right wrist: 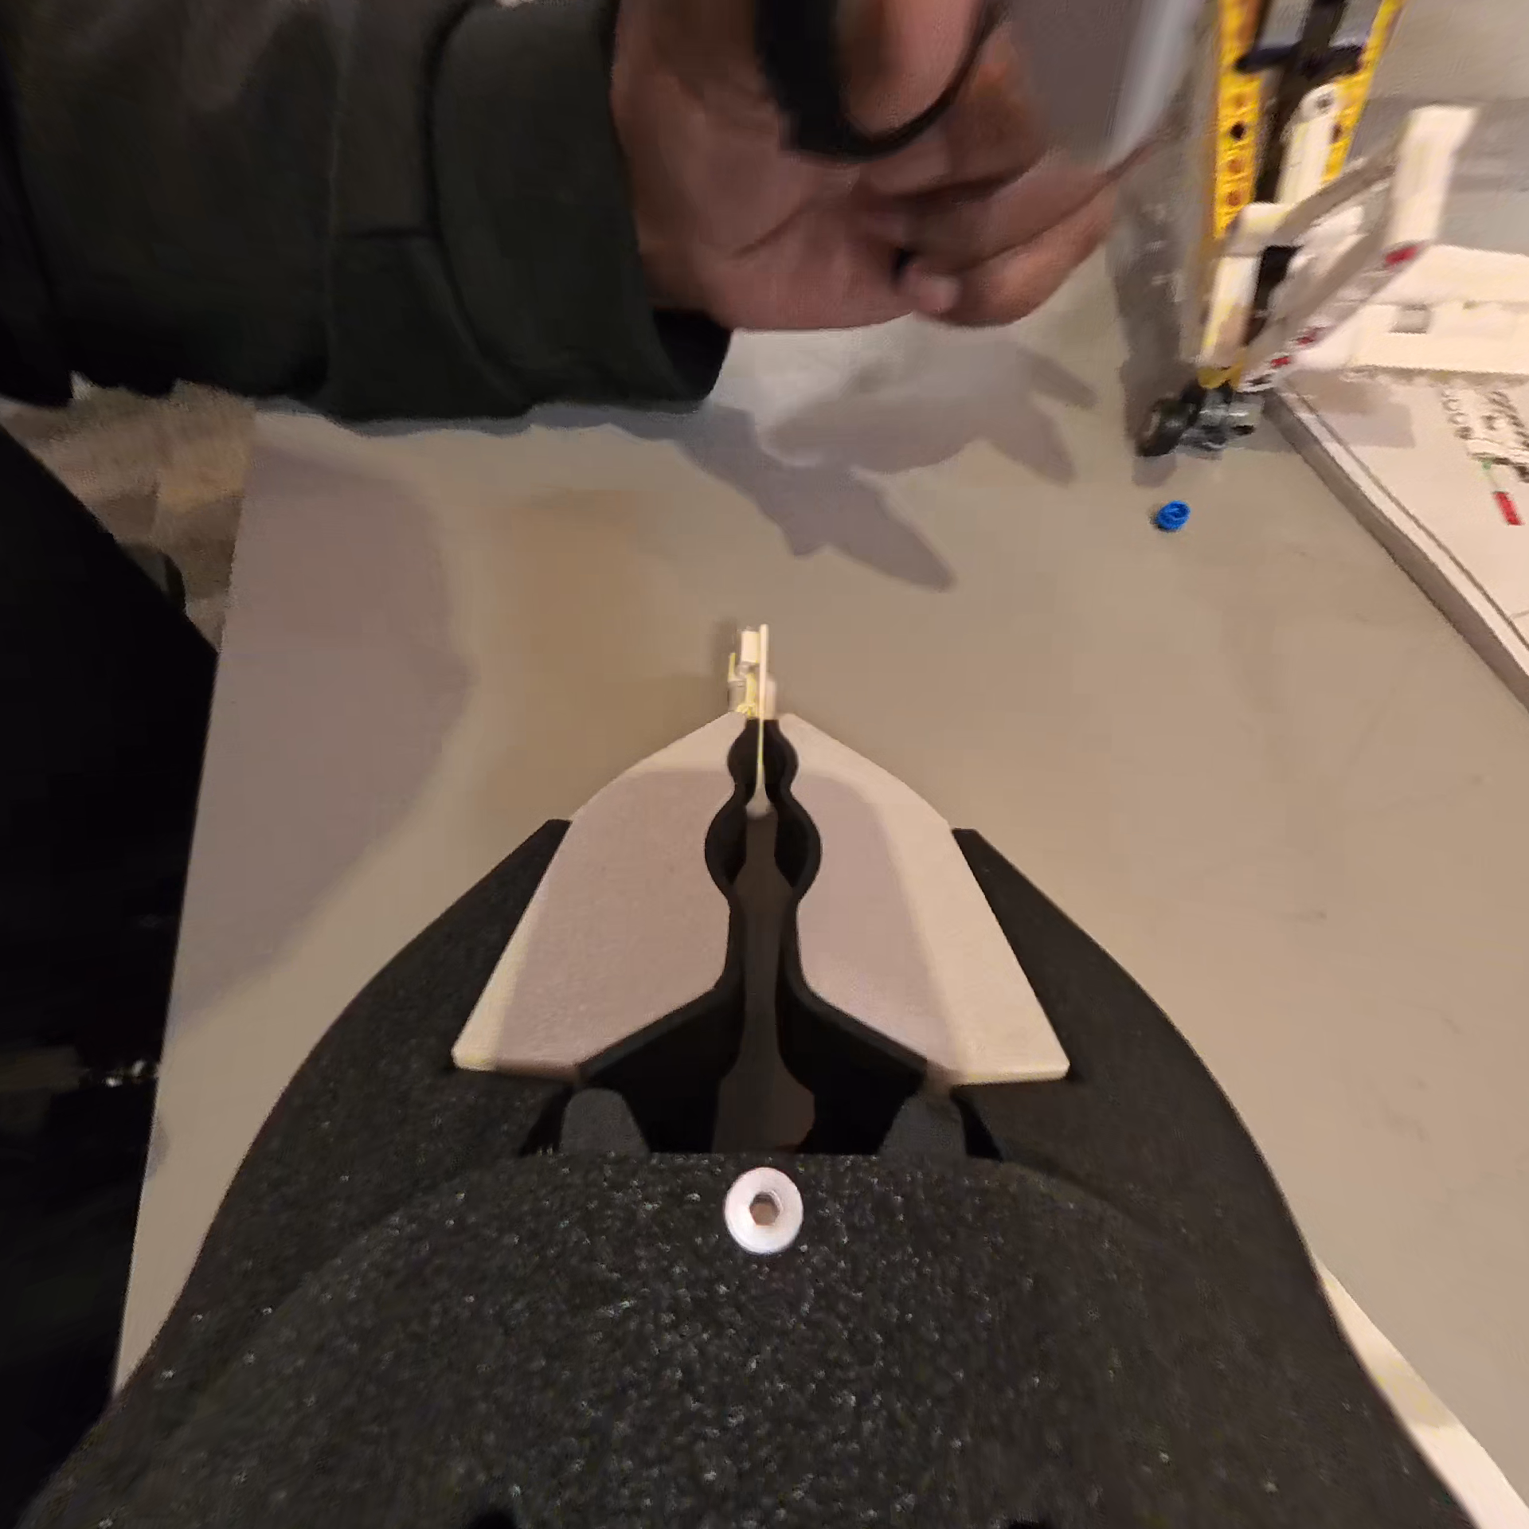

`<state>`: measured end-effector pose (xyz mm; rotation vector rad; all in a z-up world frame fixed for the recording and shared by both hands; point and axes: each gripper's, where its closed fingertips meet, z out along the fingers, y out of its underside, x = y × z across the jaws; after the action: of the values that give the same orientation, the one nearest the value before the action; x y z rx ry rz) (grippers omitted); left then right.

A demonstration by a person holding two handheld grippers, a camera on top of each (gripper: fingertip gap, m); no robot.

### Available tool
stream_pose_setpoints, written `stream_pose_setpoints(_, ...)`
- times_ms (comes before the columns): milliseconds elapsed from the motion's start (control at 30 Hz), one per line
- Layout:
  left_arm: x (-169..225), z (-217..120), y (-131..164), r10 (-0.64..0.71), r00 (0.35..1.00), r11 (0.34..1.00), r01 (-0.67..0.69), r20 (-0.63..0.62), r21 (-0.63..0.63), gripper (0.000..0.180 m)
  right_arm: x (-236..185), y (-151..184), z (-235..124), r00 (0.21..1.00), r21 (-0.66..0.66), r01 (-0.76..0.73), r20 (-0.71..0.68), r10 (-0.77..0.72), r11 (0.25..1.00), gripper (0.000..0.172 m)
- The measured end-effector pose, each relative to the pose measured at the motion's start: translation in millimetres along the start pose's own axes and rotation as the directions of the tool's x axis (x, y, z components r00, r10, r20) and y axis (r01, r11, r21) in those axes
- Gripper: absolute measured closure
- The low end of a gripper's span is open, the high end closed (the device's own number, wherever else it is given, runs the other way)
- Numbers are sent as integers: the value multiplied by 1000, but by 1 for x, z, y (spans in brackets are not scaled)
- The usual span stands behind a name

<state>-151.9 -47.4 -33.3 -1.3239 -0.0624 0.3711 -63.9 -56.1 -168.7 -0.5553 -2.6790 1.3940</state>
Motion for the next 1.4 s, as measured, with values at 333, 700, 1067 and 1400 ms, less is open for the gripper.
stream_pose_setpoints(333, 15, 2, 28, -257, 956, 954, 229, -138, -192, 142, 57, -46, -64, 906, 448, -413, 114, 407, 793, 171)
stream_pose_setpoints(700, 46, 21, 59, -573, 808, 796, 508, -139, -328, 142, 71, -56, -83, 791, 560, -607, 356, 497, 565, 171)
stream_pose_setpoints(1067, 52, 25, 59, -603, 785, 781, 544, -144, -306, 168, 78, -54, -85, 824, 616, -545, 271, 497, 568, 171)
stream_pose_setpoints(1400, 44, 21, 60, -511, 853, 831, 459, -103, -315, 172, 80, -49, -79, 869, 590, -453, 126, 478, 668, 170)
